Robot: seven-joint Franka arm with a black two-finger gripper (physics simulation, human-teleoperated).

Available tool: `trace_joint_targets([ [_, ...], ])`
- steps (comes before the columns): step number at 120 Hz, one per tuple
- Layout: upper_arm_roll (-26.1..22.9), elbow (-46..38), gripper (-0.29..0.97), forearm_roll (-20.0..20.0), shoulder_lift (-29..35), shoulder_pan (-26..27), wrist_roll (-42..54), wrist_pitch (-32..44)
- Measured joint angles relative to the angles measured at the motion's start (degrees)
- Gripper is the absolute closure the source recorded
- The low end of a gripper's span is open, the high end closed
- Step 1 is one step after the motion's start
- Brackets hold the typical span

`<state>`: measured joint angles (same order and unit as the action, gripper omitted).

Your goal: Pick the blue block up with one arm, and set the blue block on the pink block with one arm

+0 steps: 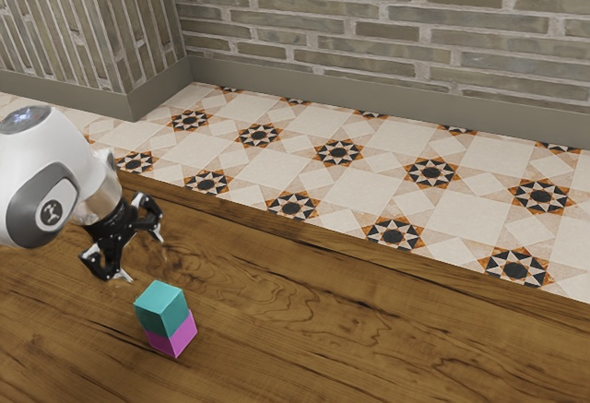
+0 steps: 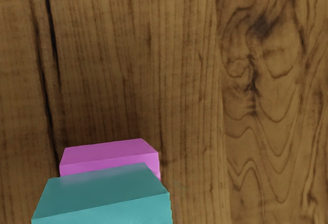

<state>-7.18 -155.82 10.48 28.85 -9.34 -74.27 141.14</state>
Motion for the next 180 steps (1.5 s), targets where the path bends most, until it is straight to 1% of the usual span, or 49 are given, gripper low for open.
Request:
trace_joint_targets([
  [6, 0.5, 4.6, 0.07, -5.7, 2.5, -0.5, 0.1, -2.1],
  [12, 0.9, 10.4, 0.06, -9.7, 3.2, -1.6, 0.2, -4.9],
  [17, 1.7, 16.4, 0.05, -11.6, -0.6, -3.3, 0.3, -6.6],
  [24, 2.3, 27.9, 0.04, -12.6, -7.7, -4.3, 0.0, -10.0],
  [33, 2.7, 43.4, 0.02, -12.8, -12.1, -6.6, -1.7, -20.5],
  [37, 2.9, 47.6, 0.02, -12.6, -13.7, -8.8, -2.4, -25.0],
  [43, 2.9, 50.5, 0.02, -11.9, -14.5, -11.0, -3.3, -30.6],
  [52, 3.2, 51.7, 0.01, -9.3, -14.4, -14.9, -4.5, -37.1],
  [64, 3.3, 50.8, 0.01, -7.3, -14.3, -17.0, -5.9, -42.9],
  [76, 3.3, 50.1, 0.00, -6.4, -14.7, -18.1, -7.0, -46.2],
  [82, 3.9, 49.2, 0.00, -6.1, -15.6, -20.2, -7.5, -47.0],
  [90, 4.1, 48.4, 0.00, -6.0, -16.8, -21.7, -8.1, -47.7],
  [122, 4.1, 48.1, 0.00, -5.8, -15.9, -21.5, -9.9, -48.7],
  [143, 4.1, 47.3, 0.00, -5.8, -15.5, -20.6, -10.8, -44.1],
  [170, 4.1, 47.1, 0.00, -5.9, -15.6, -21.3, -11.5, -41.4],
  [180, 4.8, 47.1, 0.00, -6.0, -16.0, -22.1, -11.7, -40.0],
])
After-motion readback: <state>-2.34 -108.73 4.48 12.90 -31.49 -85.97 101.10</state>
